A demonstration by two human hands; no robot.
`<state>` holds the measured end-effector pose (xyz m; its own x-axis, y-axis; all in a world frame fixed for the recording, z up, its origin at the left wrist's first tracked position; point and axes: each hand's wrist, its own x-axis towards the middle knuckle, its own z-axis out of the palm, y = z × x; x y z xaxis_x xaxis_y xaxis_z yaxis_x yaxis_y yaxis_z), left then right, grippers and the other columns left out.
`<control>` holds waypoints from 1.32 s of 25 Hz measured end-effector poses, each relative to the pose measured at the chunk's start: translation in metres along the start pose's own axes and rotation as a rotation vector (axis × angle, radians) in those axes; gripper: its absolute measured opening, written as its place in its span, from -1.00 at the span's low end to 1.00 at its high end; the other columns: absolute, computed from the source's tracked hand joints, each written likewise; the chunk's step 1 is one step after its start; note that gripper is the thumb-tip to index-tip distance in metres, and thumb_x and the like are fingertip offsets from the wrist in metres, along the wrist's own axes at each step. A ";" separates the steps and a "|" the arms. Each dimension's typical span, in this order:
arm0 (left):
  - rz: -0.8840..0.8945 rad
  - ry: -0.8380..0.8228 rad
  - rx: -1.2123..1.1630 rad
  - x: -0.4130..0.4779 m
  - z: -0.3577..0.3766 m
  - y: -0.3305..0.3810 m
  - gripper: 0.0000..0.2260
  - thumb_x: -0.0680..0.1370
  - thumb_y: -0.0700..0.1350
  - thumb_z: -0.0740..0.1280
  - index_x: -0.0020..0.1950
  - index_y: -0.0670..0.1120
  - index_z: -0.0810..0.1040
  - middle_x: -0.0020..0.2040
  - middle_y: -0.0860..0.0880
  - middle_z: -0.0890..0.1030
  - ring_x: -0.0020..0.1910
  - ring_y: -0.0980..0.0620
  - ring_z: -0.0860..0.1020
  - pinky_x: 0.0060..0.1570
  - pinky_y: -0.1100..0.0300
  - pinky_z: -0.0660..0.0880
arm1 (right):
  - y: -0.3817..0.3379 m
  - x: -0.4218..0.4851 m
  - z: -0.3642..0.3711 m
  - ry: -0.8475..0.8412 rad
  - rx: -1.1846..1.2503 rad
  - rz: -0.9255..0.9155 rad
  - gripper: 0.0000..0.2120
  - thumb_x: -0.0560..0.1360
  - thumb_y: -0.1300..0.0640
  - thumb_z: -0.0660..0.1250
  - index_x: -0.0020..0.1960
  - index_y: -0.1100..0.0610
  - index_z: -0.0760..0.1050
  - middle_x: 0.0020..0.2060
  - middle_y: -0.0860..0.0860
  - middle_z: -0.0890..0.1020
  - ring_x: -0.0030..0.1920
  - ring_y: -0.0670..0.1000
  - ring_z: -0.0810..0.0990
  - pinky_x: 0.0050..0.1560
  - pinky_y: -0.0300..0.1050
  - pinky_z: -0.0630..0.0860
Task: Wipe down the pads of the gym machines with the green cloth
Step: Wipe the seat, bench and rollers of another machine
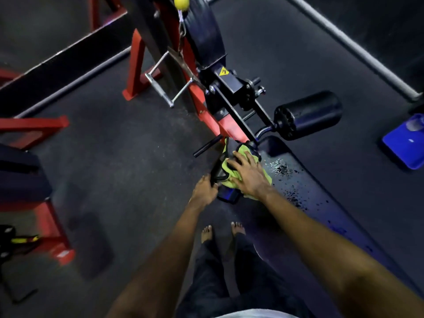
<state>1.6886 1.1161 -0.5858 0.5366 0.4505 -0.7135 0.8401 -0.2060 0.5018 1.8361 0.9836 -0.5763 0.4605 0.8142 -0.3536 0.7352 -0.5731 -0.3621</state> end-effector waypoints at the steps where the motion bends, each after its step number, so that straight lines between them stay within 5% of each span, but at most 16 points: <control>1: -0.029 0.001 -0.002 -0.001 0.008 -0.007 -0.47 0.63 -0.05 0.24 0.54 -0.25 0.26 0.48 -0.26 0.38 0.46 -0.23 0.36 0.45 -0.02 0.28 | 0.003 0.000 0.010 0.005 -0.003 -0.016 -0.36 0.57 -0.10 0.35 0.59 -0.13 0.21 0.63 -0.06 0.08 0.63 0.20 -0.02 0.46 0.42 0.24; 4: -0.001 0.099 -0.088 -0.009 0.023 -0.020 -0.48 0.68 -0.15 0.17 0.62 -0.19 0.12 0.58 -0.16 0.26 0.55 -0.13 0.25 0.51 0.09 0.17 | 0.006 -0.001 0.031 0.097 0.001 -0.065 -0.41 0.56 -0.11 0.33 0.56 -0.12 0.30 0.61 -0.03 0.16 0.63 0.22 0.01 0.41 0.40 0.31; 9: -0.029 0.213 -0.396 -0.013 0.037 -0.034 -0.58 0.72 0.02 0.08 0.59 0.01 0.29 0.55 0.02 0.34 0.52 0.04 0.29 0.53 0.11 0.17 | 0.019 0.005 0.050 0.110 -0.171 -0.426 -0.55 0.60 -0.14 0.24 0.47 -0.12 0.43 0.56 -0.06 0.32 0.58 0.16 0.20 0.41 0.29 0.32; 17: -0.051 0.213 -0.599 -0.008 0.041 -0.042 -0.41 0.60 0.42 -0.10 0.54 0.23 0.32 0.56 0.09 0.32 0.54 0.07 0.26 0.55 -0.02 0.15 | -0.009 0.035 0.044 0.357 0.115 0.040 -0.54 0.46 -0.10 0.37 0.35 -0.11 0.53 0.51 -0.05 0.38 0.56 0.12 0.21 0.51 0.21 0.19; 19: -0.057 0.207 -0.620 -0.005 0.040 -0.047 -0.30 0.51 0.51 -0.13 0.51 0.24 0.37 0.53 0.09 0.37 0.52 0.06 0.30 0.54 -0.07 0.20 | -0.021 0.026 0.061 0.345 0.077 -0.042 -0.58 0.44 -0.08 0.37 0.30 -0.08 0.58 0.47 -0.05 0.43 0.54 0.12 0.24 0.46 0.23 0.25; 22: -0.035 0.222 -0.632 -0.005 0.040 -0.047 -0.38 0.61 0.38 -0.16 0.52 0.18 0.38 0.54 0.08 0.36 0.53 0.06 0.27 0.56 -0.05 0.14 | -0.001 0.019 0.060 0.270 -0.055 -0.312 -0.58 0.48 -0.13 0.30 0.30 -0.05 0.58 0.44 0.00 0.48 0.50 0.15 0.31 0.41 0.27 0.32; 28: -0.052 0.186 -0.525 0.007 0.042 -0.046 -0.46 0.68 0.26 -0.20 0.58 0.17 0.25 0.58 0.06 0.27 0.57 -0.01 0.20 0.53 0.02 0.07 | 0.002 0.068 0.016 0.353 -0.007 0.026 -0.59 0.44 -0.11 0.32 0.26 -0.05 0.59 0.44 -0.01 0.45 0.50 0.13 0.30 0.44 0.25 0.27; 33: -0.093 0.168 -0.571 0.009 0.039 -0.048 -0.40 0.66 0.27 -0.19 0.60 0.05 0.24 0.58 -0.05 0.27 0.56 -0.07 0.22 0.53 0.02 0.08 | -0.028 0.023 0.062 0.222 -0.126 -0.187 -0.56 0.46 -0.17 0.27 0.26 -0.03 0.59 0.41 -0.02 0.50 0.49 0.16 0.32 0.44 0.26 0.27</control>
<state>1.6559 1.0960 -0.6351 0.4037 0.5851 -0.7033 0.6827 0.3192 0.6573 1.7953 1.0127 -0.6278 0.3990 0.9126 -0.0891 0.8667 -0.4071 -0.2883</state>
